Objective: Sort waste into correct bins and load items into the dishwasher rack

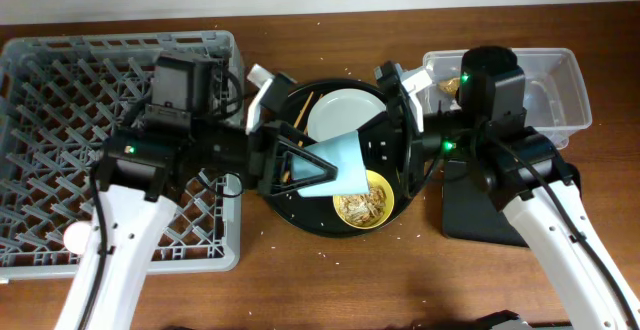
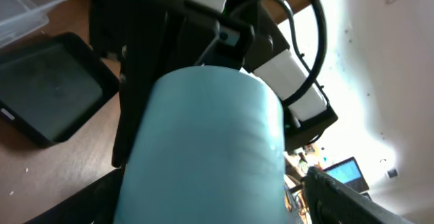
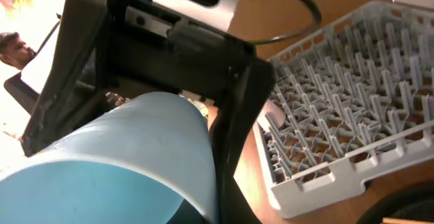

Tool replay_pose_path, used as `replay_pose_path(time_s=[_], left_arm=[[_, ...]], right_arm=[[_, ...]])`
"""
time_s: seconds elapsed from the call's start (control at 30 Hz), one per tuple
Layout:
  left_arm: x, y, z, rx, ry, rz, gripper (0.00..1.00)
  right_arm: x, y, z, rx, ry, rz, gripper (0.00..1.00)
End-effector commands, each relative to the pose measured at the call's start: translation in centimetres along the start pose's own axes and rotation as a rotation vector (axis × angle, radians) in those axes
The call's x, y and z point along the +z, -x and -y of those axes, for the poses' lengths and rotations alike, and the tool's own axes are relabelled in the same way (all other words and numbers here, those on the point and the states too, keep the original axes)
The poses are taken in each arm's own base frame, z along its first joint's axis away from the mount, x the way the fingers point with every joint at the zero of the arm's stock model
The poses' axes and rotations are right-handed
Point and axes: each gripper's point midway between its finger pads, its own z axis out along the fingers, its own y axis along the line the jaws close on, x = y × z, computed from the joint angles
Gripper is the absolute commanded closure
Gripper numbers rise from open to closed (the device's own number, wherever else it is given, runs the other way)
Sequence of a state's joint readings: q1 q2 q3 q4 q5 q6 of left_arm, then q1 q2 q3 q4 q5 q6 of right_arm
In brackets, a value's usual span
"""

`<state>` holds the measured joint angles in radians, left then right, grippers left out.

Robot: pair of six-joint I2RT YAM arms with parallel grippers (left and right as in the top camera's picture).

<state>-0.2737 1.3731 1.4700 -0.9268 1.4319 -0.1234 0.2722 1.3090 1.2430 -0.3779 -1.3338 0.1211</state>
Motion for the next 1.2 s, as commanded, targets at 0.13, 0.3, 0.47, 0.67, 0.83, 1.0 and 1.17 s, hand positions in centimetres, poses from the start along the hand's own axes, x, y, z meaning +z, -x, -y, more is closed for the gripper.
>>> replay_pose_path(time_s=[0.13,0.3,0.47,0.67,0.83,1.0,1.17], left_arm=[[0.9,-0.5,1.0,0.007,-0.038,-0.031,0.40],[-3.9,1.0,-7.0,-0.175,0.429,0.128,0.52],[-17.3,-5.3,-14.4,-0.610,1.145,0.282,0.52],[-30.3,-15.1,-14.0,-1.093,1.700,0.441,0.49],[-30.5,-21.3,-18.6,-1.286,1.663,0.438,0.47],[-29.3,-24.4,-21.8,-1.339,1.639,0.446,0.30],[-29.8,-21.8,-22.3,-1.267,1.569,0.529,0.01]], right_arm=[[0.0,0.9,1.7,-0.005,-0.095,0.028,0.96],[-1.7,1.5,4.3,0.074,-0.231,0.073,0.23],[-5.2,-4.1,9.9,0.433,-0.597,0.013,0.19],[-6.0,-6.9,10.3,0.500,-0.678,-0.067,0.19],[-6.2,-7.0,10.5,0.498,-0.696,-0.068,0.18],[-6.2,-7.0,10.5,0.499,-0.696,-0.068,0.18],[-6.2,-7.2,10.5,0.507,-0.697,-0.073,0.18]])
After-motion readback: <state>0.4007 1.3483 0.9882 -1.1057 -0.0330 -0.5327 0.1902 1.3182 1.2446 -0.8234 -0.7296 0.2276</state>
